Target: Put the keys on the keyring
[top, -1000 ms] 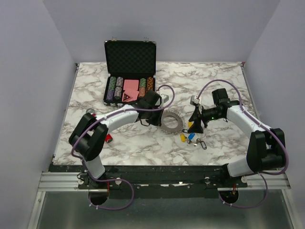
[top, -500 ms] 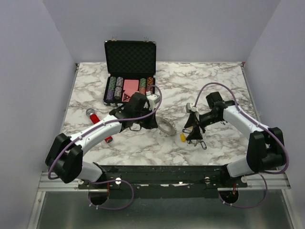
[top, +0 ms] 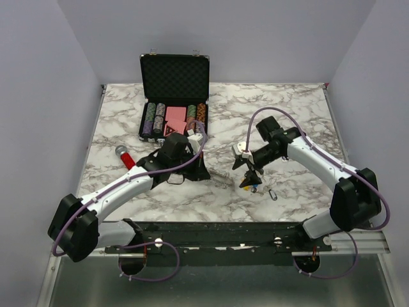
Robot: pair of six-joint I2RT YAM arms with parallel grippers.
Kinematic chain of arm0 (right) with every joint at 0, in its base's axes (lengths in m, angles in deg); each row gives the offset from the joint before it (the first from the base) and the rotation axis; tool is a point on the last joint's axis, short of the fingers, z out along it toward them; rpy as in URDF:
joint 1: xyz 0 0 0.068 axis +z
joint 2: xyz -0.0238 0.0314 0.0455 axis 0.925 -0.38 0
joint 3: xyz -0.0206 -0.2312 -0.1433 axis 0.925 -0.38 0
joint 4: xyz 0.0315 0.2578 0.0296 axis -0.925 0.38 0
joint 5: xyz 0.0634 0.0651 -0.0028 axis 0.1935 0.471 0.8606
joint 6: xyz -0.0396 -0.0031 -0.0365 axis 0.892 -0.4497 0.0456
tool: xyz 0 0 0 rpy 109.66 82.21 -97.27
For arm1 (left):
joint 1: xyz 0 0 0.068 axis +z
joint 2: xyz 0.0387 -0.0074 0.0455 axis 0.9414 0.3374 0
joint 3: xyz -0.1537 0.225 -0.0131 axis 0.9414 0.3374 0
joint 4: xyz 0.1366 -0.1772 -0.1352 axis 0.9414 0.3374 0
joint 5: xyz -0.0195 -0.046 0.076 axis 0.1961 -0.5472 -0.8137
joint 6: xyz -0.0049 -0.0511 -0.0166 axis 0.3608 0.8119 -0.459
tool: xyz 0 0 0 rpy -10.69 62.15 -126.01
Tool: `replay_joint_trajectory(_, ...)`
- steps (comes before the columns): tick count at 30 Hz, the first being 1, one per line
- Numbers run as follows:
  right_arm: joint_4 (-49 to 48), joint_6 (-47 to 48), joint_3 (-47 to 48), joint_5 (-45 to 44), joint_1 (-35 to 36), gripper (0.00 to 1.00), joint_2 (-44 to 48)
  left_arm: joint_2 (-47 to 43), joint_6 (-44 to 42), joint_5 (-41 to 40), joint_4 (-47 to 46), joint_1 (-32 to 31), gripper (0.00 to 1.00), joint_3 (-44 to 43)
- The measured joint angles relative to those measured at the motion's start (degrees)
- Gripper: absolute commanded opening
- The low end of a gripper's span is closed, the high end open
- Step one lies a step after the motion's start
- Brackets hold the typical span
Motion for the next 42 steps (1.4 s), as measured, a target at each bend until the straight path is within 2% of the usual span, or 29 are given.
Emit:
replay_joint_trajectory(7,-0.79,-0.44,2.25,-0.76,2.86,0.75,-0.39,-0.09,3.39,1.16,-2.86,0.33,0.00,0.66)
replay_joint_trajectory(14,-3.98,-3.21,1.97,-2.43,7.54,0.63,-0.66,-0.28,5.40,2.27,-5.16,0.59,0.00,1.44)
replay_joint_trajectory(17,-3.80,-3.58,2.84,-2.40,8.11,0.55,-0.72,-0.28,5.86,2.73,-5.57,0.63,0.00,1.90)
replay_joint_trajectory(23,-4.46,-6.73,5.38,-2.40,10.32,0.56,-0.94,-0.28,7.65,3.28,-7.19,0.98,0.00,2.78)
replay_joint_trajectory(29,-8.11,-14.43,5.42,-3.43,10.91,0.57,-1.29,-0.28,9.05,4.48,-9.44,1.22,0.00,3.28)
replay_joint_trajectory(37,-14.19,-24.79,5.62,-3.87,10.91,0.53,-5.20,-0.26,9.46,5.79,-11.80,1.25,0.00,4.57)
replay_joint_trajectory(42,-16.09,-27.85,5.62,-3.48,10.91,0.48,-5.55,-0.26,9.51,6.08,-12.31,1.22,0.00,5.99)
